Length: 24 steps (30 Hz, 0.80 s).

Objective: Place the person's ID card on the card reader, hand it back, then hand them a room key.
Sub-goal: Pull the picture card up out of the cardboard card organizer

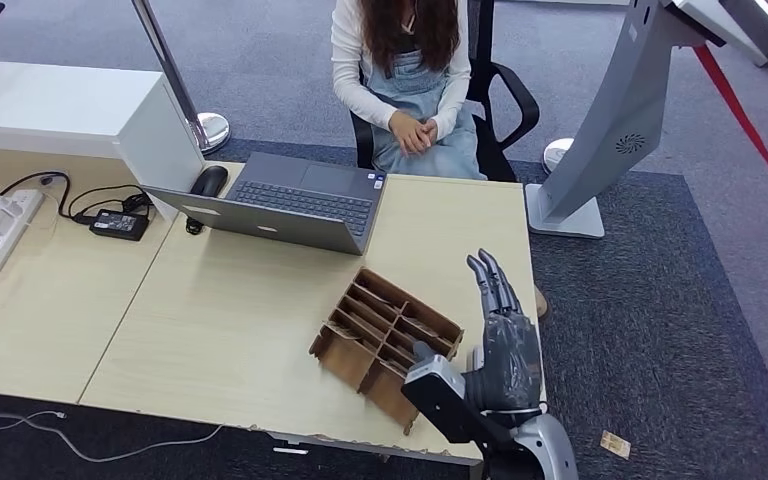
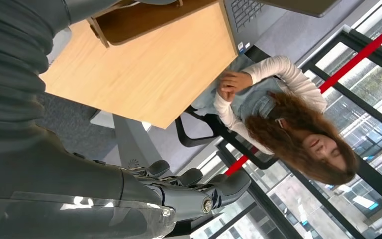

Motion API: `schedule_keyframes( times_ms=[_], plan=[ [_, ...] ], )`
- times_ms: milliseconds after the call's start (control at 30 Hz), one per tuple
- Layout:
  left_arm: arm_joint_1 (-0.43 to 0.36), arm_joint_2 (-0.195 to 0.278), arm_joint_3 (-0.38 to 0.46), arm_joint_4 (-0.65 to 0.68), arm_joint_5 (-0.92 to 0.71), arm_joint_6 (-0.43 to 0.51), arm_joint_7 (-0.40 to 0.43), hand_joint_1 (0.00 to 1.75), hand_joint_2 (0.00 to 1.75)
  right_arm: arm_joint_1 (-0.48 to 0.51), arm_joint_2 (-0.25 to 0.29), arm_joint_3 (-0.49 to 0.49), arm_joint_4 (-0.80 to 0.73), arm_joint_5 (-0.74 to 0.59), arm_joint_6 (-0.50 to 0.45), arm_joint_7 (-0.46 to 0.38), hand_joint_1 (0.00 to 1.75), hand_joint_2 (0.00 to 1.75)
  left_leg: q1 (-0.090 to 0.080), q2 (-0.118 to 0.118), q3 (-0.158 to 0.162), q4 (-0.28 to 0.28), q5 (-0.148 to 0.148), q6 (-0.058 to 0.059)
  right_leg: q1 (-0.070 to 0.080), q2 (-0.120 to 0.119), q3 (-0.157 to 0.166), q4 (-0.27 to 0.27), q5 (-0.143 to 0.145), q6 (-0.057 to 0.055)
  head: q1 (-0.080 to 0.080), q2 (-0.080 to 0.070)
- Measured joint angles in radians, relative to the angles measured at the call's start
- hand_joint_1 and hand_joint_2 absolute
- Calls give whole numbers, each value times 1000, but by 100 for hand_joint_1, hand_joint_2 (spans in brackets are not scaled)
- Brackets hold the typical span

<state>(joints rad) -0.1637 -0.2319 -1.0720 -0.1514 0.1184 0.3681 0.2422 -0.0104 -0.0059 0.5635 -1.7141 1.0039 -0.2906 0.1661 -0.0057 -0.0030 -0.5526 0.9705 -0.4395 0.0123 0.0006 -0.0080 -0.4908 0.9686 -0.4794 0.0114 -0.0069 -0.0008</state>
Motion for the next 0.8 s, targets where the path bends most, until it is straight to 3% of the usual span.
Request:
schedule_keyframes(
  times_ms=[100, 300, 533, 800],
  plan=[
    [-3, -1, -17, 0, 5, -7, 19, 0, 0, 15, -2, 4, 7, 1, 1, -2, 27, 175, 0, 0, 0, 0, 0, 0, 0, 0, 0, 0, 0, 0, 0, 0],
    [-8, -1, -61, 0, 39, -36, 50, 0, 0, 26, -10, 17, 26, 10, 19, 10, 39, 175, 0, 0, 0, 0, 0, 0, 0, 0, 0, 0, 0, 0, 0, 0],
    [-14, -1, -101, 0, 61, -83, 64, 0, 0, 27, -16, 37, 47, 17, 29, 19, 12, 175, 0, 0, 0, 0, 0, 0, 0, 0, 0, 0, 0, 0, 0, 0],
    [-19, 0, -136, 3, 81, -100, 76, 0, 0, 16, -16, 62, 69, 33, 35, 30, 7, 175, 0, 0, 0, 0, 0, 0, 0, 0, 0, 0, 0, 0, 0, 0]
  ],
)
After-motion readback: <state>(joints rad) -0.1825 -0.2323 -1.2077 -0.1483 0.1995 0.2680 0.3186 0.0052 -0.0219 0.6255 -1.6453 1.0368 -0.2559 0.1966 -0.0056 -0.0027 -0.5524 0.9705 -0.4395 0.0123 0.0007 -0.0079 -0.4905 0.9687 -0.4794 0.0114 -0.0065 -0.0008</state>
